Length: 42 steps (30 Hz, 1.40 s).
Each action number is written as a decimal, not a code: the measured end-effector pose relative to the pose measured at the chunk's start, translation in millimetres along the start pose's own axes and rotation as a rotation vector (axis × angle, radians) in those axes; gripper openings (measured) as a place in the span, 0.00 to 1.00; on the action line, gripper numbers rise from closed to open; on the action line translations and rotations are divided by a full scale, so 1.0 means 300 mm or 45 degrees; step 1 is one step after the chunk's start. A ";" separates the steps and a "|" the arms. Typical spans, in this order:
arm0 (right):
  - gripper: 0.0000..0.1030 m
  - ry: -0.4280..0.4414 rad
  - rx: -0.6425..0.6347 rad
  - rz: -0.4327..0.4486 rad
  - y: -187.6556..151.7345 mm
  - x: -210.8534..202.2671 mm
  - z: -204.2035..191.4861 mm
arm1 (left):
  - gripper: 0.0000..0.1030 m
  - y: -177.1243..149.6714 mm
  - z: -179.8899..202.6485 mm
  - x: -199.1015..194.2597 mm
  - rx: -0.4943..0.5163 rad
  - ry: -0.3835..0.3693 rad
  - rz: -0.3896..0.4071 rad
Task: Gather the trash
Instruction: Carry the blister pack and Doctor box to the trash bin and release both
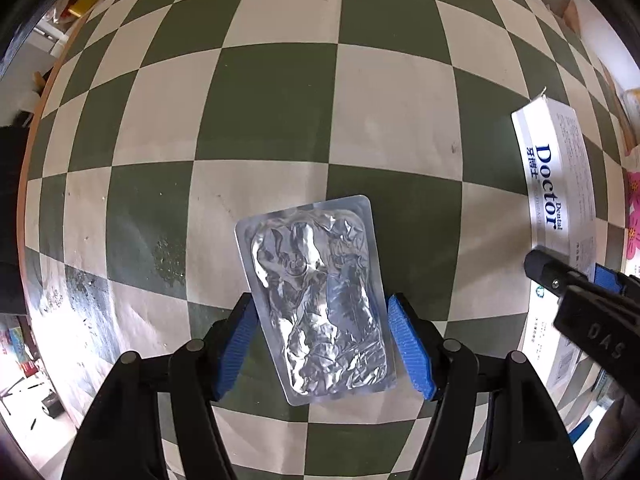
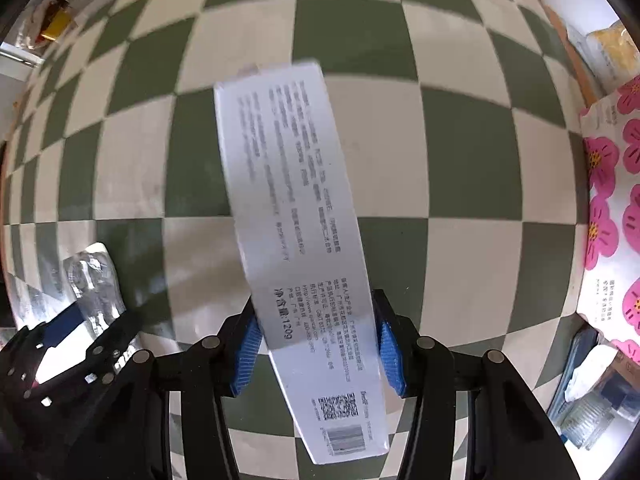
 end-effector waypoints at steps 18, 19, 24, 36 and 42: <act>0.49 0.090 0.001 0.176 -0.335 -0.223 -0.093 | 0.07 -0.104 -0.042 -0.280 0.034 -0.157 0.207; 0.49 0.091 0.007 0.188 -0.362 -0.239 -0.074 | 0.08 -0.115 -0.045 -0.272 0.024 -0.193 0.209; 0.49 0.113 0.105 0.210 -0.425 -0.261 0.072 | 0.36 -0.007 -0.027 -0.223 -0.029 -0.330 0.147; 0.49 0.127 0.325 0.154 -0.262 -0.097 0.298 | 0.60 0.154 0.262 -0.175 0.235 0.003 0.009; 0.49 0.136 0.308 0.162 -0.259 -0.081 0.307 | 0.60 0.161 0.323 -0.212 0.255 0.034 0.041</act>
Point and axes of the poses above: each gripper's, at about its wrist camera, not at the fingertips, and x roughly the way its jaws point, z to its right, y to its top, the point moved 1 cm from there along x, roughly the way its jaws point, and after that the axes turned 12 degrees about x, right-handed, at the moved point
